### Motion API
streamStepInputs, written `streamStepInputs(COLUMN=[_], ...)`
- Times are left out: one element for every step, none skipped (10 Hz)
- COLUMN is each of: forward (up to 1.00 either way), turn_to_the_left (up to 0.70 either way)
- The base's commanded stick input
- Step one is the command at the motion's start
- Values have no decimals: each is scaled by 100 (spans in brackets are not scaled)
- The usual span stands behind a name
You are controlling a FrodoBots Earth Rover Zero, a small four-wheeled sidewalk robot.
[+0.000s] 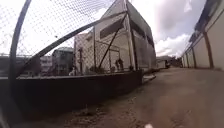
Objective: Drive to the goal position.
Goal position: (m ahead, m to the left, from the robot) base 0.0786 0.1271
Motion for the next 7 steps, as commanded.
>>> streamStepInputs(forward=[0,0,0,0,0,0,0], turn_to_the_left=[-37,-57,-60,-60,-60,-60,-60])
